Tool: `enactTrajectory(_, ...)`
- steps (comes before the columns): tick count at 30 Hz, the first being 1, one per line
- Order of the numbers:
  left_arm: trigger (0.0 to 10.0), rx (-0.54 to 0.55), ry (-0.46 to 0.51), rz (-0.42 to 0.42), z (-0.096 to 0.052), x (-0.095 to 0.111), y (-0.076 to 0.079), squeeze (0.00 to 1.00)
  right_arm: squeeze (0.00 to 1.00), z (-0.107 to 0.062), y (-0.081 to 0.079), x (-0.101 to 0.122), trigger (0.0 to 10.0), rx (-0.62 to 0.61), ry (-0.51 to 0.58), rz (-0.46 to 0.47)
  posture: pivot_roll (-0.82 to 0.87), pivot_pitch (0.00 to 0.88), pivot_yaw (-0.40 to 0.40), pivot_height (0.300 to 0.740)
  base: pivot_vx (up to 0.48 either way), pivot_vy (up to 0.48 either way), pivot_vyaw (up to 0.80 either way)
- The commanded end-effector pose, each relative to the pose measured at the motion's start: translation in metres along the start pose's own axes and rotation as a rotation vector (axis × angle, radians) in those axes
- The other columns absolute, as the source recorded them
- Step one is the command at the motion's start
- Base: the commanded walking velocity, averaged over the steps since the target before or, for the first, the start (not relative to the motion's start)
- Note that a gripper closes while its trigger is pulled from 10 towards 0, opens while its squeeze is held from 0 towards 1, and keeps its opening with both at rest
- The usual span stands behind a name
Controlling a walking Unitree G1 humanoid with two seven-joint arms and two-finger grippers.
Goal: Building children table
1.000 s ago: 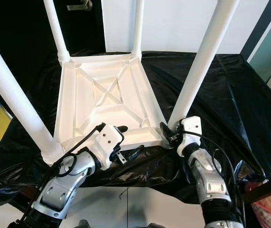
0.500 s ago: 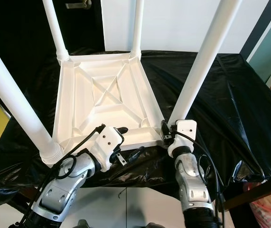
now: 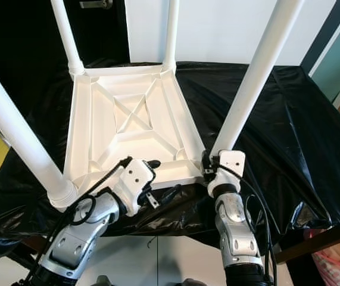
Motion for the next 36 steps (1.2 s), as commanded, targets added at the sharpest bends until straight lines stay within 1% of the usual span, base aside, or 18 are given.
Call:
enactTrajectory(1,10.0,0.041,-0.004,-0.003,0.0,0.0,-0.002,0.0,0.0,-0.003,0.002,-0.009,10.0,0.014,-0.041,-0.008,0.03,0.061,-0.09,0.74,0.0,0.0,0.0)
enactTrajectory(5,10.0,0.047,-0.005,-0.001,-0.001,0.001,-0.003,0.0,0.0,-0.003,0.009,-0.005,10.0,0.023,-0.03,-0.018,0.04,0.065,-0.092,0.74,0.0,0.0,0.0)
enactTrajectory(6,10.0,0.049,-0.005,-0.001,-0.001,0.001,-0.004,0.0,1.0,-0.004,0.011,-0.004,10.0,0.031,-0.026,-0.017,0.04,0.069,-0.097,0.74,0.0,0.0,0.0)
enactTrajectory(13,10.0,0.056,-0.007,-0.012,-0.002,-0.001,-0.002,0.0,1.0,-0.006,0.016,0.005,10.0,0.109,0.016,-0.004,0.03,0.074,-0.098,0.74,0.0,0.0,0.0)
enactTrajectory(14,10.0,0.056,-0.007,-0.012,-0.002,-0.001,-0.002,0.0,0.4,-0.006,0.017,0.007,10.0,0.142,0.021,-0.009,0.03,0.076,-0.094,0.74,0.0,0.0,0.0)
enactTrajectory(15,10.0,0.056,-0.007,-0.012,-0.002,-0.001,-0.002,0.0,0.4,-0.006,0.017,0.007,10.0,0.142,0.021,-0.009,0.03,0.076,-0.094,0.74,0.0,0.0,0.0)
enactTrajectory(16,10.0,0.055,-0.008,-0.011,-0.002,-0.001,-0.002,0.0,0.0,-0.006,0.019,0.007,10.0,0.186,0.021,-0.01,0.03,0.075,-0.091,0.74,0.0,0.0,0.0)
enactTrajectory(17,10.0,0.055,-0.008,-0.011,-0.002,-0.001,-0.002,0.0,0.0,-0.006,0.019,0.007,10.0,0.186,0.021,-0.01,0.03,0.075,-0.091,0.74,0.0,0.0,0.0)
enactTrajectory(19,10.0,0.053,-0.009,-0.008,-0.002,0.0,-0.004,0.0,0.0,-0.005,0.021,0.008,10.0,0.281,0.025,-0.016,0.03,0.074,-0.082,0.74,0.0,0.0,0.0)
enactTrajectory(21,10.0,0.05,-0.009,-0.006,-0.002,0.0,-0.004,0.0,0.0,-0.004,0.022,0.009,10.0,0.329,0.026,-0.028,0.02,0.077,-0.076,0.74,0.0,0.0,0.0)
enactTrajectory(23,10.0,0.05,-0.009,-0.006,-0.002,0.0,-0.004,0.0,0.0,-0.004,0.022,0.009,10.0,0.329,0.026,-0.028,0.02,0.077,-0.076,0.74,0.0,0.0,0.0)
enactTrajectory(24,10.0,0.04,-0.01,-0.004,-0.002,0.0,-0.003,0.0,0.0,-0.001,0.023,0.01,10.0,0.409,0.021,-0.06,0.02,0.076,-0.068,0.74,0.0,0.0,0.0)
enactTrajectory(25,10.0,0.036,-0.011,-0.003,-0.001,0.0,-0.003,0.0,0.0,0.002,0.023,0.01,10.0,0.439,0.017,-0.075,0.02,0.076,-0.068,0.74,0.0,0.0,0.0)
enactTrajectory(31,10.0,0.034,-0.011,0.0,0.0,0.001,-0.004,0.0,0.0,0.008,0.022,0.011,10.0,0.49,0.01,-0.109,0.03,0.075,-0.07,0.74,0.0,0.0,0.0)
enactTrajectory(32,10.0,0.036,-0.01,0.002,0.0,0.002,-0.005,0.0,0.0,0.011,0.021,0.01,7.0,0.513,0.007,-0.123,0.03,0.073,-0.072,0.74,0.0,0.0,0.0)
enactTrajectory(33,10.0,0.036,-0.01,0.002,0.0,0.002,-0.005,0.0,0.0,0.011,0.021,0.01,7.0,0.513,0.007,-0.123,0.03,0.073,-0.072,0.74,0.0,0.0,0.0)
enactTrajectory(34,10.0,0.04,-0.01,0.003,0.0,0.002,-0.006,0.0,0.0,0.012,0.02,0.009,0.0,0.53,0.002,-0.135,0.04,0.072,-0.077,0.74,0.0,0.0,0.0)
enactTrajectory(36,10.0,0.046,-0.012,0.004,-0.002,0.002,-0.007,0.0,0.0,0.012,0.02,0.007,0.0,0.544,-0.007,-0.142,0.04,0.072,-0.081,0.74,0.0,0.0,0.0)
Point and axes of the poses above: a point about 5 cm out from each wrist's last joint towards the gripper, its own z axis pointing out of the wrist towards the gripper, its own x axis along the axis of the wrist's last joint, y = z × x, the point moved 4 cm from there along z, pointing out of the wrist towards the gripper, and after that the axes turned 5 degrees about -z, right-handed, at the moved point
